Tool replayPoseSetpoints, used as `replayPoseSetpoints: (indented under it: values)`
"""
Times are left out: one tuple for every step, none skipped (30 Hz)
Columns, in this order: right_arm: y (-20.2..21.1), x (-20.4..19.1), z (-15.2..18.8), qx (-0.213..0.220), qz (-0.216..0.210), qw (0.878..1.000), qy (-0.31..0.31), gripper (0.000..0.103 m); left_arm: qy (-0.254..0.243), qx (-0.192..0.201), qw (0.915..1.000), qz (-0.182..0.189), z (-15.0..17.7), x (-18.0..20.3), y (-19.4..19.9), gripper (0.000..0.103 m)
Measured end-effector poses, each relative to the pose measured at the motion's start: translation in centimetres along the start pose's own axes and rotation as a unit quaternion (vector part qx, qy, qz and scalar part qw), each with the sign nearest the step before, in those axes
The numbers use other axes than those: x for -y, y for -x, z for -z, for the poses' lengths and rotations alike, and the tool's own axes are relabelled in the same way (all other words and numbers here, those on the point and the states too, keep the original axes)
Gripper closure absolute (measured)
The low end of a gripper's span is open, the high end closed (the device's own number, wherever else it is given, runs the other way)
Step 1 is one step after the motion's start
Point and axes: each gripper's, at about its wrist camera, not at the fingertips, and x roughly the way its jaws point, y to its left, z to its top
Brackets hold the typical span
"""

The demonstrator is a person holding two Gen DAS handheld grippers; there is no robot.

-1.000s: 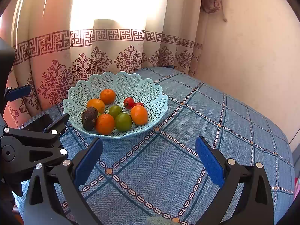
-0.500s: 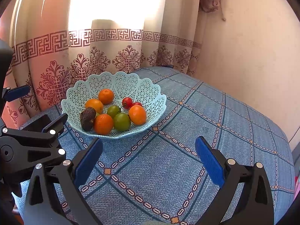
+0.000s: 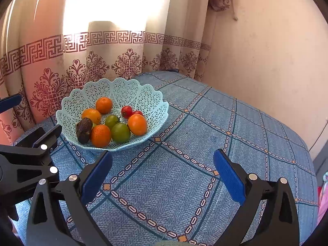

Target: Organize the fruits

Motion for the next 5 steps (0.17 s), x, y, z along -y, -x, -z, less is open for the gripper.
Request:
replayPoseSetpoints:
  values:
    - [0.0,0.3,0.0,-0.003,0.005,1.0,-0.003,0.005,0.0,0.002,1.0,0.002,-0.1,0.0,0.2,0.003]
    - [0.0,0.6,0.2,-0.007,0.012,1.0,-0.005,0.005,0.0,0.004,1.0,0.004,-0.2,0.2,0.3,0.003]
    - [0.0,1.0,0.4,-0.012,0.02,1.0,-0.007,0.005,0.0,0.007,0.9999,0.007,-0.3,0.3,0.6,0.003]
    - [-0.1,1.4,0.6,-0.018,0.029,0.999,-0.009,0.005,-0.002,0.011,0.9999,0.01,-0.5,0.6,0.8,0.003]
    - [-0.2,2.1,1.0,-0.026,0.039,0.999,-0.015,0.005,-0.004,0.014,0.9998,0.015,-0.6,0.9,1.0,0.003]
